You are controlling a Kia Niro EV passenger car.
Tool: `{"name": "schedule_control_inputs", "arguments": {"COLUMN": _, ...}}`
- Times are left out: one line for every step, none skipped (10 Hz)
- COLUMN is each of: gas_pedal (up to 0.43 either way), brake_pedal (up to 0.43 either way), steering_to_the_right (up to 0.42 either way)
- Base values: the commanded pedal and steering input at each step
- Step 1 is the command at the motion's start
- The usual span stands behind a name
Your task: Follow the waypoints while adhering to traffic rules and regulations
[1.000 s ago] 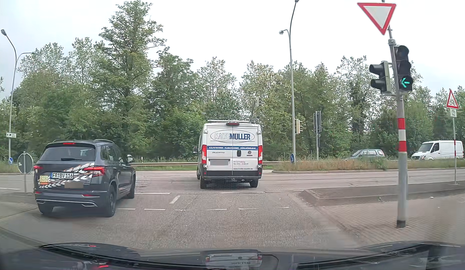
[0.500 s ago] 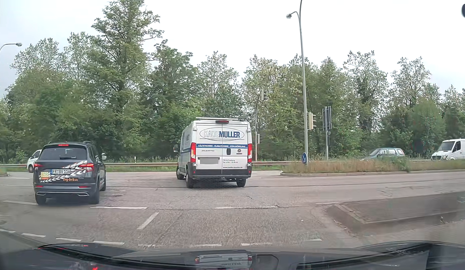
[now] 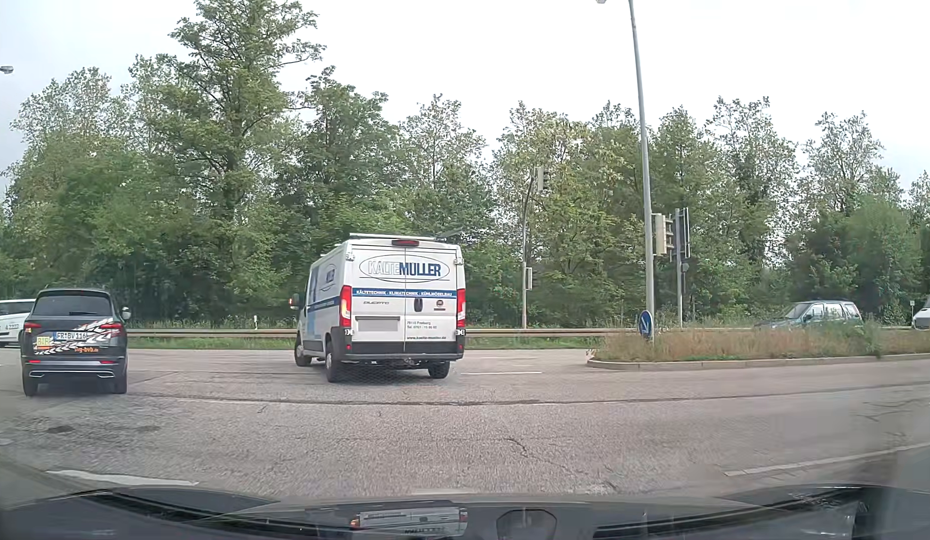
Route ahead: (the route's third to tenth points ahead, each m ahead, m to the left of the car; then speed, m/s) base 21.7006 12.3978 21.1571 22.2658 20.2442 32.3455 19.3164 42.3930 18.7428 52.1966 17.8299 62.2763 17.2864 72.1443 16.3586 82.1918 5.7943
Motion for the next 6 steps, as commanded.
{"name": "schedule_control_inputs", "arguments": {"gas_pedal": 0.098, "brake_pedal": 0.000, "steering_to_the_right": -0.025}}
{"name": "schedule_control_inputs", "arguments": {"gas_pedal": 0.098, "brake_pedal": 0.000, "steering_to_the_right": -0.033}}
{"name": "schedule_control_inputs", "arguments": {"gas_pedal": 0.098, "brake_pedal": 0.000, "steering_to_the_right": -0.041}}
{"name": "schedule_control_inputs", "arguments": {"gas_pedal": 0.098, "brake_pedal": 0.000, "steering_to_the_right": -0.052}}
{"name": "schedule_control_inputs", "arguments": {"gas_pedal": 0.098, "brake_pedal": 0.000, "steering_to_the_right": -0.061}}
{"name": "schedule_control_inputs", "arguments": {"gas_pedal": 0.098, "brake_pedal": 0.000, "steering_to_the_right": -0.074}}
